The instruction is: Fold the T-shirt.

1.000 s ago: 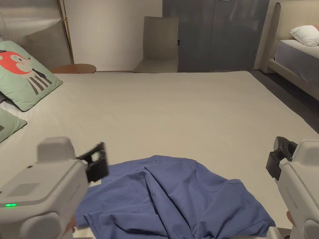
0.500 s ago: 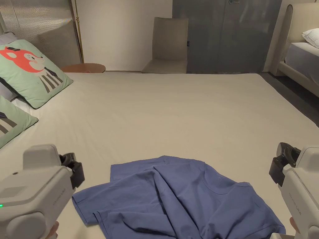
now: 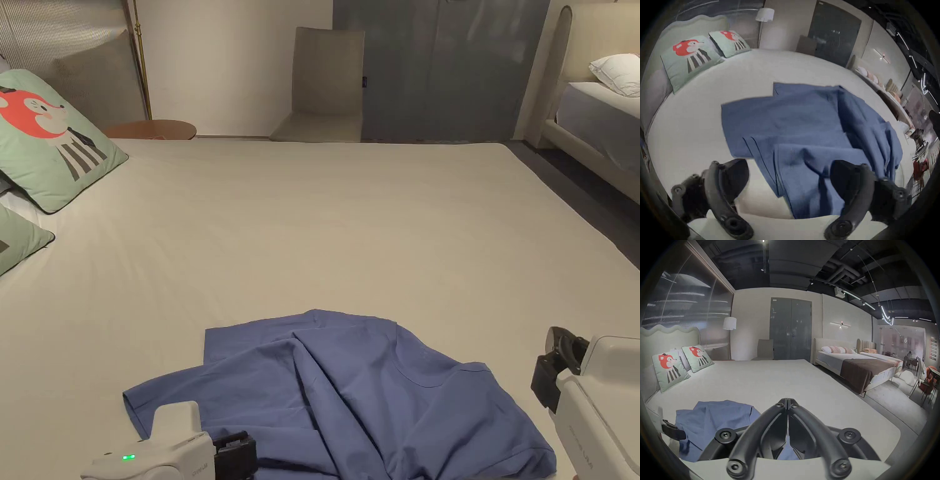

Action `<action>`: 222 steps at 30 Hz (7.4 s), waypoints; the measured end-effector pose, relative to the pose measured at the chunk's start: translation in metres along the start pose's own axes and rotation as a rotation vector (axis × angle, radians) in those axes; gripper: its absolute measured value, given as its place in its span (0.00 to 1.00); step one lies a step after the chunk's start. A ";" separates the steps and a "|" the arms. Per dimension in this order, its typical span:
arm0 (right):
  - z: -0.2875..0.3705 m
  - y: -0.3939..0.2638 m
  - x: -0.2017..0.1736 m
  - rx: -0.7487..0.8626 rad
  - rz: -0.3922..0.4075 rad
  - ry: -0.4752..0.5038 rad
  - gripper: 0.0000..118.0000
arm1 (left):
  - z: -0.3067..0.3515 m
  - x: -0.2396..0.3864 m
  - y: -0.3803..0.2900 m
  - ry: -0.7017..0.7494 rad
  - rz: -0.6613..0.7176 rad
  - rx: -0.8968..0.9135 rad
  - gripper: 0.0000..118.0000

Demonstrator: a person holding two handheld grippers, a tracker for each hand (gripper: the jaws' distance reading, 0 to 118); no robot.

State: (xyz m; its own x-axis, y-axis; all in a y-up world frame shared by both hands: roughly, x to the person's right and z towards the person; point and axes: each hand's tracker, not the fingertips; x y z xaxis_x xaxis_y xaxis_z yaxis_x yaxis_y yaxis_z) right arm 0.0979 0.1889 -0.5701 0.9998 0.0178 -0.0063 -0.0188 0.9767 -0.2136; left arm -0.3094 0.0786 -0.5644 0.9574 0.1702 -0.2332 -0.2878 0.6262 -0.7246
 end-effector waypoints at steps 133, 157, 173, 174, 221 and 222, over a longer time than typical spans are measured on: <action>0.019 -0.068 0.055 -0.522 -0.282 -0.046 0.09 | 0.072 -0.020 -0.014 -0.054 0.099 -0.014 0.06; 0.035 0.030 0.018 -0.006 -0.050 -0.055 0.95 | 0.178 0.004 0.030 0.025 0.019 0.525 0.92; 0.026 0.063 -0.031 0.151 0.026 0.071 0.01 | 0.179 -0.002 0.071 0.022 0.006 0.527 0.00; 0.022 0.060 -0.031 0.141 0.026 0.074 0.01 | 0.167 -0.007 0.076 0.022 0.020 0.486 0.00; -0.310 -0.030 0.013 -0.766 -0.163 0.001 0.82 | -0.025 -0.044 0.136 0.111 0.187 -0.022 0.02; -0.316 -0.033 0.012 -0.777 -0.164 -0.005 0.72 | -0.024 -0.044 0.136 0.112 0.186 -0.022 0.02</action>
State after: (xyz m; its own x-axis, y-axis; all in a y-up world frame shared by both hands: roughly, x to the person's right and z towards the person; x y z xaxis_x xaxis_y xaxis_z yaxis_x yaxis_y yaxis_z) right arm 0.1100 0.0890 -0.8713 0.9899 -0.1108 0.0883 0.1344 0.5385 -0.8318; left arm -0.3916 0.1376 -0.6683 0.8796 0.1953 -0.4337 -0.4609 0.5751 -0.6758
